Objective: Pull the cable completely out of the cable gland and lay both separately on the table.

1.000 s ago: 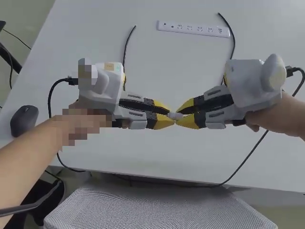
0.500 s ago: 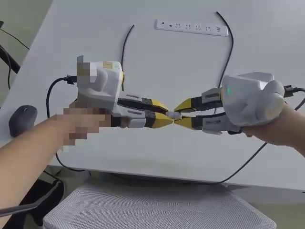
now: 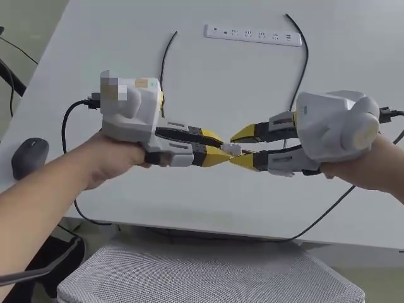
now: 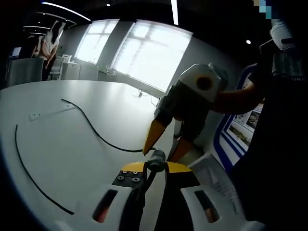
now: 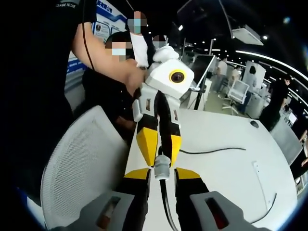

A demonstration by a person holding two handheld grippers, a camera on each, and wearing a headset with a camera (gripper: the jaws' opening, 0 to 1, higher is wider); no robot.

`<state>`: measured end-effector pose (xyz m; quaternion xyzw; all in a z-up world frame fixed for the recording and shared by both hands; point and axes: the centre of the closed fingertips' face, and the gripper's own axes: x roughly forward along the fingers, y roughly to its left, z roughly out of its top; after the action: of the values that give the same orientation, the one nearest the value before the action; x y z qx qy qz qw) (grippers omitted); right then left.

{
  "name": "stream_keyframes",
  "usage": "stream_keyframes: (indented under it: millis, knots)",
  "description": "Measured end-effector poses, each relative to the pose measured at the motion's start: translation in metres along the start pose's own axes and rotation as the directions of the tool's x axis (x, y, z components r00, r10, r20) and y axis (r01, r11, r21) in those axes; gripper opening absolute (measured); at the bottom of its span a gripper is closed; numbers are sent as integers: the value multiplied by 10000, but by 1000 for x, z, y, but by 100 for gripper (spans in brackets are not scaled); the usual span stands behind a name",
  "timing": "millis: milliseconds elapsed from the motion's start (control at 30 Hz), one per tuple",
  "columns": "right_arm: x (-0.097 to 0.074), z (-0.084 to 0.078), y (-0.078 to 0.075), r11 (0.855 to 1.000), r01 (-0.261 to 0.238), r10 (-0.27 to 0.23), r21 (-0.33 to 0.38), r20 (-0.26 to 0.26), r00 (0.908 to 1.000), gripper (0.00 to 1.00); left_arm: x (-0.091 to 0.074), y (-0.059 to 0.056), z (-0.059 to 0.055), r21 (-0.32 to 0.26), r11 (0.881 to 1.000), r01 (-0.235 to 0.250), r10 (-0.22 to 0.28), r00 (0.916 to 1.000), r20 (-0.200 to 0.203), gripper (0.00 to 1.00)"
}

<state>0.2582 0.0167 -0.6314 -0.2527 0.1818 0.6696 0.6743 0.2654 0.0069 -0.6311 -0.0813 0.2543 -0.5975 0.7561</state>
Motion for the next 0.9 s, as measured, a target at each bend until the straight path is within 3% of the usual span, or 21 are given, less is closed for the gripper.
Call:
stream_keyframes:
  millis: [67,167,333,667,900]
  knots:
    - [-5,2,-1,9996,66,-69,278,130,9999,17,0,0,0,88,10000,-15,15,10000,1,15]
    - [-14,1,-6,9904,337,-375,1342,261,9990,19,0,0,0,245,9997,-49,49,10000,-20,15]
    - [-25,-2,-11,9790,787,-873,1881,380,9955,20,-3,0,5,280,9995,-135,131,9998,123,15]
    - [-22,-12,-10,9728,1465,-1489,1795,3,9888,16,-4,3,8,179,9998,-131,129,9999,79,15]
    - [-18,-15,-9,9753,1593,-1578,1528,-222,9872,11,-2,2,7,179,9998,-121,120,9999,16,15]
